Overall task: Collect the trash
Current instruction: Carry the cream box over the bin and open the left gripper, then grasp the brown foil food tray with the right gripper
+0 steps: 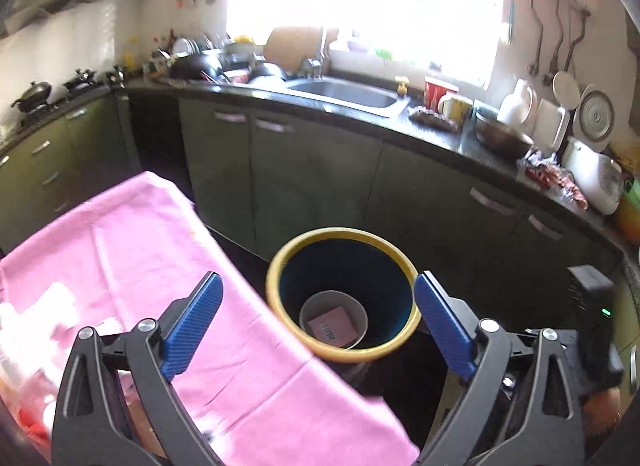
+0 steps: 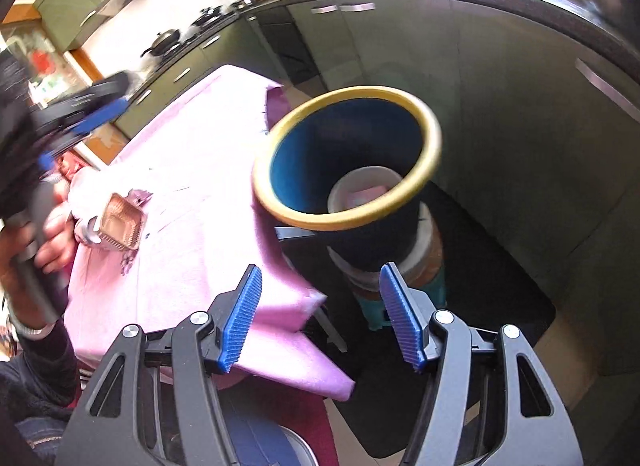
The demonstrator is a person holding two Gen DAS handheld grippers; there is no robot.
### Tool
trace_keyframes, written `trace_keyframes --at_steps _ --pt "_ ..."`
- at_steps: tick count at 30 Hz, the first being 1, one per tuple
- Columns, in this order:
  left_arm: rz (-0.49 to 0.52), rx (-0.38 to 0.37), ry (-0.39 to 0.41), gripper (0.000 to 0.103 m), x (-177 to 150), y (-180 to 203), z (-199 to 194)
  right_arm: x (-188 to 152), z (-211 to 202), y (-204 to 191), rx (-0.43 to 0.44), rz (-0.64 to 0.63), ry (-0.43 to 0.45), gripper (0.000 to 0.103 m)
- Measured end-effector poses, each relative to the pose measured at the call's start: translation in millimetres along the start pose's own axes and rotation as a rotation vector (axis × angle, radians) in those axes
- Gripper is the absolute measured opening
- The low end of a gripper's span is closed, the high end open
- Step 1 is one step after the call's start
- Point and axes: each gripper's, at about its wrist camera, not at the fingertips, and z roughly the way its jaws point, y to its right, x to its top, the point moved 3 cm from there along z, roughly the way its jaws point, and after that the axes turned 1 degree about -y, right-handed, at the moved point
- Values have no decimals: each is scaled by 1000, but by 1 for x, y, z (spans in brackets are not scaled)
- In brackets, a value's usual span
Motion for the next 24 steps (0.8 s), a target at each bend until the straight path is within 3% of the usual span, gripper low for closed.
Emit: trace_keyframes --at_steps 5,10,14,18,24 --pt "-67 123 81 95 -27 -46 -86 6 22 -46 73 -87 -27 62" --pt "-164 266 108 96 -60 -101 -142 16 45 -112 152 -210 -77 62" --pt "-250 348 115 96 -86 -139 -170 27 52 -172 198 -327 -92 57" --pt "-309 380 115 96 -105 -160 -186 23 56 -226 234 -426 -78 54" --pt "-317 400 105 96 -120 -166 -191 2 78 -261 150 -491 -26 54"
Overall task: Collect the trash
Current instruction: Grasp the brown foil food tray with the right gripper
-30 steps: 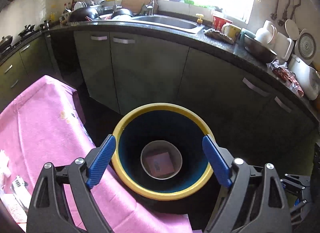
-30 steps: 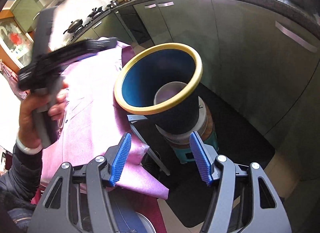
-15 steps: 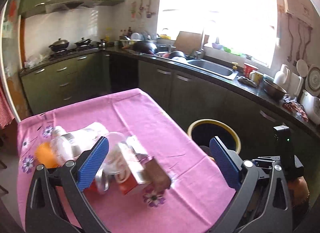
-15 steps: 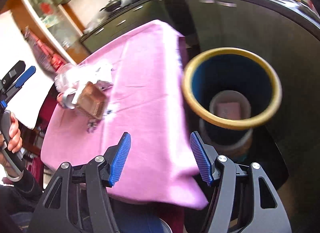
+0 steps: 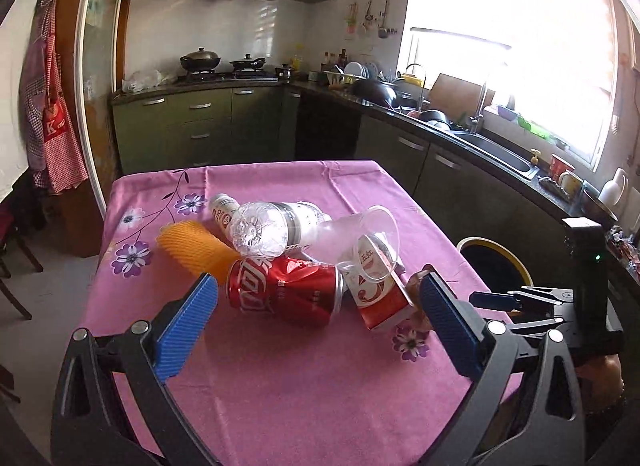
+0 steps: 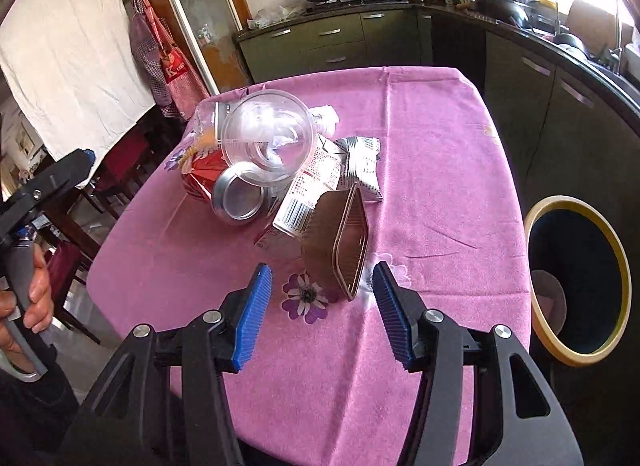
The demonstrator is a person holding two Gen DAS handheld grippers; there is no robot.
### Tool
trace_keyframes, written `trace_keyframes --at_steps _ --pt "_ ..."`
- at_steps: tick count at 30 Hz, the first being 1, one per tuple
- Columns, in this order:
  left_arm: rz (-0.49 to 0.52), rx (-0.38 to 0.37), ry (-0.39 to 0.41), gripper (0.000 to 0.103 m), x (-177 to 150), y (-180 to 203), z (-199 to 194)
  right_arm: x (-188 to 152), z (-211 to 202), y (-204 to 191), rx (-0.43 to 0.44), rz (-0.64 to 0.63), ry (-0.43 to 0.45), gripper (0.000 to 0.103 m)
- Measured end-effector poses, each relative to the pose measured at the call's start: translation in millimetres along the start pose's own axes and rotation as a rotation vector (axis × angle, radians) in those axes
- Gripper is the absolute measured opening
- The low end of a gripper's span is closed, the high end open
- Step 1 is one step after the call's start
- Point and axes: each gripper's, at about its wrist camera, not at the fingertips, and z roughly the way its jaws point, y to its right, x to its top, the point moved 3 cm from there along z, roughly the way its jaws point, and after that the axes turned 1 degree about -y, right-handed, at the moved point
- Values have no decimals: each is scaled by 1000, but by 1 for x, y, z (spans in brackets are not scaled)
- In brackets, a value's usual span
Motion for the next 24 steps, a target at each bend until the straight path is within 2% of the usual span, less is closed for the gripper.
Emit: trace_keyframes --at_steps 7,10,12,13,14,24 --pt "-22 -6 -17 96 -10 -9 4 0 32 -10 -106 -15 22 53" --pt "-19 -5 -19 96 -11 -9 5 0 46 -7 -140 -20 9 47" --pt "-21 -4 -19 96 -11 -9 5 0 52 -3 -133 -13 0 37" --pt "-22 -3 -21 96 -11 -9 6 -1 53 -1 -122 -10 -4 28" --pt "-24 -4 -23 96 -12 -10 8 -1 53 0 -112 -9 -3 27" --pt "-9 -21 -49 96 -16 -3 18 -5 28 8 -75 -6 32 26"
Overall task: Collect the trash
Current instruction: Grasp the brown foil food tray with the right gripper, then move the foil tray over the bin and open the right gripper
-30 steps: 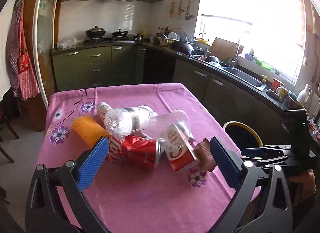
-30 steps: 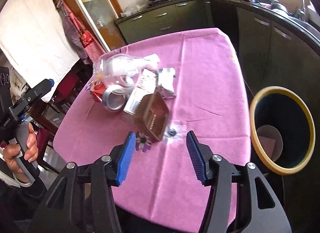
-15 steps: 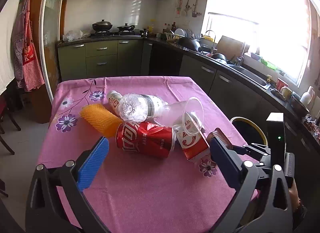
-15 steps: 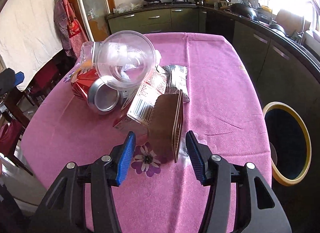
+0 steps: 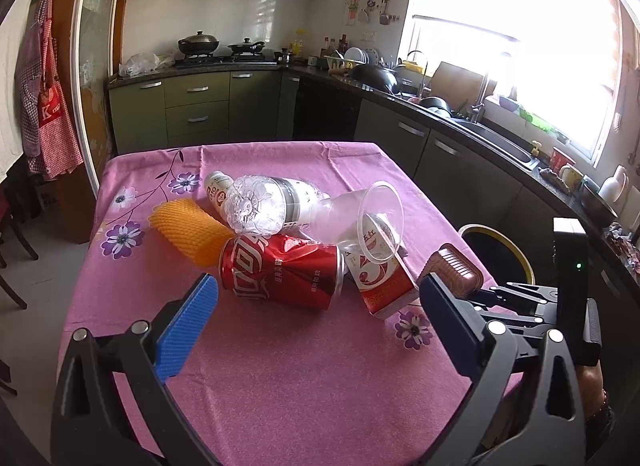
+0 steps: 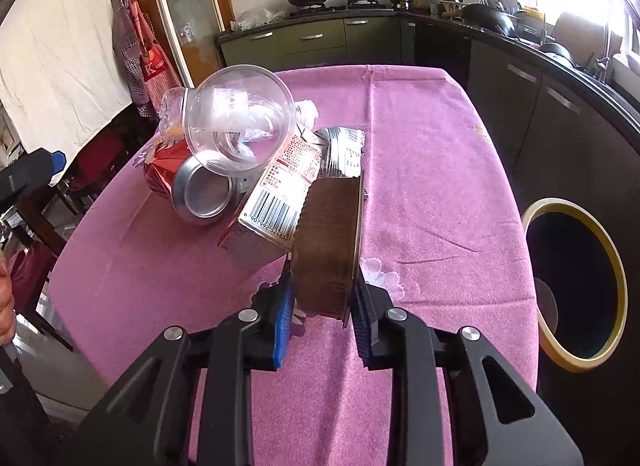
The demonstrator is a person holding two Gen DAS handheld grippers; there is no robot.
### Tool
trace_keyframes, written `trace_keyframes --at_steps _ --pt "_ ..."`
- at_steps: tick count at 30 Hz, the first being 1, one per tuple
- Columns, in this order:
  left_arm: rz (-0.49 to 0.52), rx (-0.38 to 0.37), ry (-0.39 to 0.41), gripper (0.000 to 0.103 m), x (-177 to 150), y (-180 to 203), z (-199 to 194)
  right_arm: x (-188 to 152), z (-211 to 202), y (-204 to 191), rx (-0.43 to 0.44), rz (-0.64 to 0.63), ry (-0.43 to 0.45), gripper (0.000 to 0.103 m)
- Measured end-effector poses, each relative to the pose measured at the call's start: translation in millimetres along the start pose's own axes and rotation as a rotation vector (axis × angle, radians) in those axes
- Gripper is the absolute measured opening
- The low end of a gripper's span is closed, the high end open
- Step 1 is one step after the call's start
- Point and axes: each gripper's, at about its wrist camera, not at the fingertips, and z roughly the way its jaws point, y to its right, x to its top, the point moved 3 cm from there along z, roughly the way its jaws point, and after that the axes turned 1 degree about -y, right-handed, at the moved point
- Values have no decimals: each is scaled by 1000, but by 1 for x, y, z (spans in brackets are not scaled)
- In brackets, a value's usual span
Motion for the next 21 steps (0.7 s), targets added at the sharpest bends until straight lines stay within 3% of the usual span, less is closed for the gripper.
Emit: trace_keyframes --at_steps 7,11,17,21 --pt "4 4 0 96 0 2 -1 -1 -24 2 14 7 42 26" --pt "7 7 0 96 0 2 -3 2 -51 20 -39 26 93 26" --pt "9 2 -8 96 -2 2 -1 4 -89 111 -261 171 142 26" --pt "17 -1 -19 96 -2 7 3 -7 -86 175 -365 262 78 26"
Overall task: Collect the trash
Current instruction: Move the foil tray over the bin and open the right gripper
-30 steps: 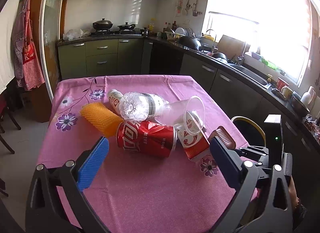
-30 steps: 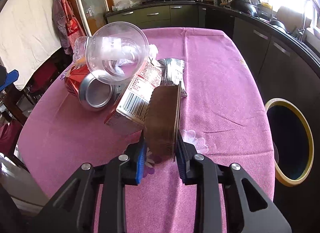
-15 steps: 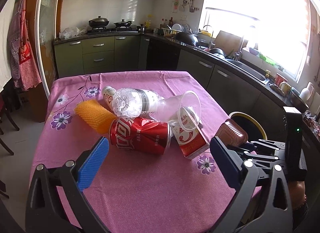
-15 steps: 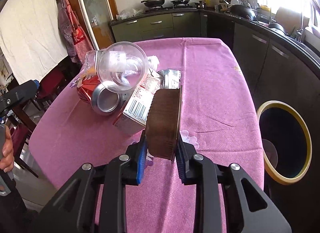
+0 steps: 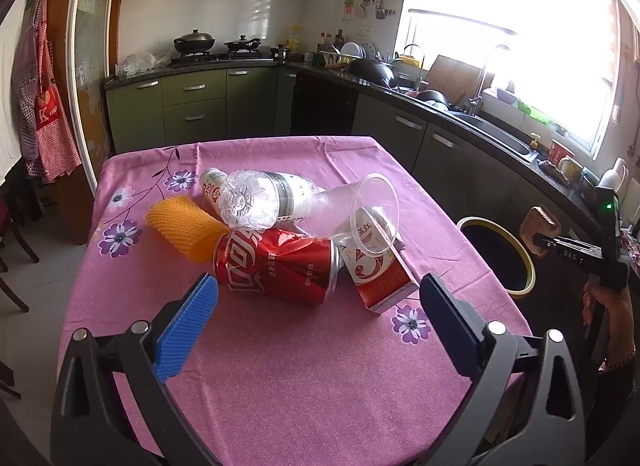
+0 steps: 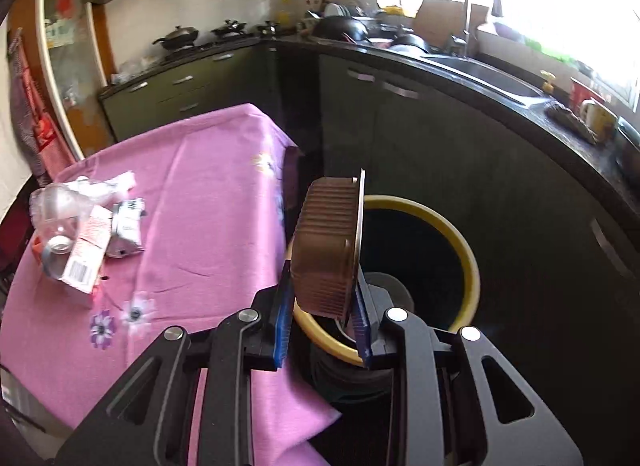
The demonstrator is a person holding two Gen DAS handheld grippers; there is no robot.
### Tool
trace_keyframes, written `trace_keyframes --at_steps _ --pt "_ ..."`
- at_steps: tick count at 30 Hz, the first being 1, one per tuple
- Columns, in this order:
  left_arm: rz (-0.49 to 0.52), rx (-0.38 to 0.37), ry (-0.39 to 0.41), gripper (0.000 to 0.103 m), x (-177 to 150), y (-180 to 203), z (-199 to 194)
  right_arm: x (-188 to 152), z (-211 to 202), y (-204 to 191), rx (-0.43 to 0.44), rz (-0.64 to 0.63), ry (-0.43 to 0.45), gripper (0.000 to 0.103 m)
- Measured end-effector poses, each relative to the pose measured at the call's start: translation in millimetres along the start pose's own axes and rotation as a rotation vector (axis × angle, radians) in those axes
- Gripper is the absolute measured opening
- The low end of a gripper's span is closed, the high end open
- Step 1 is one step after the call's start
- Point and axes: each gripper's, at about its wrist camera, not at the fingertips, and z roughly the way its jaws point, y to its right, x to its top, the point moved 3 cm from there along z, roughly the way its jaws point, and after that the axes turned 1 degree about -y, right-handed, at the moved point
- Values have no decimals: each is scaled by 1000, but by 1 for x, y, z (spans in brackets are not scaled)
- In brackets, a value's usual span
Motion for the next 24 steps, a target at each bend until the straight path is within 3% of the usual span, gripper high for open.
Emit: trace_keyframes --at_steps 8,16,17,19,24 --pt "23 2 -13 96 0 9 5 4 72 55 -90 49 -135 26" --pt "16 23 -26 96 1 2 9 6 128 67 -136 72 -216 27" --pt "14 23 -27 96 2 1 9 5 133 67 -141 73 -230 34" --pt "13 24 -28 96 2 1 10 4 136 68 -164 73 -222 46" --pt "21 21 -32 96 3 4 13 2 108 53 -179 43 -145 48"
